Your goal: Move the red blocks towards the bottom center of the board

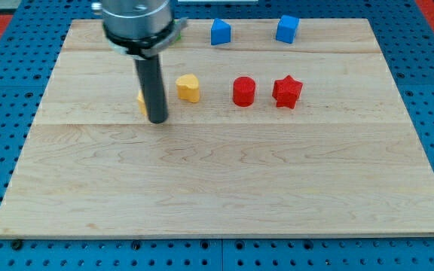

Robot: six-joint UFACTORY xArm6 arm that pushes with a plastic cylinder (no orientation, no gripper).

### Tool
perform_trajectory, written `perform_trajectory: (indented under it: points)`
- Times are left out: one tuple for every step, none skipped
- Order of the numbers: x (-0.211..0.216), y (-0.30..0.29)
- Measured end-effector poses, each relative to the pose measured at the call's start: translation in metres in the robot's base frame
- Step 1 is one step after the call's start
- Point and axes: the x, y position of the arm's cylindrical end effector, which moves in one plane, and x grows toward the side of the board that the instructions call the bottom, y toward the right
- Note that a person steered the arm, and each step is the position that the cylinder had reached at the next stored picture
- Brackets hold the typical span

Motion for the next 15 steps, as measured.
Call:
perform_trajectory:
  points:
    - [-0.017,-0.039]
    - [0.002,-0.012]
    - [0.008,0.055]
    - [0.008,0.055]
    - [0.010,0.067]
    - [0.010,0.068]
    - [0.011,0.070]
    - [0.013,0.070]
    - [0.013,0.119]
    - [-0.020,0.204]
    - [-0.032,0.302]
    - [-0.054,0.311]
    - [-0.081,0.270]
    - [-0.087,0.251]
    - [-0.136,0.302]
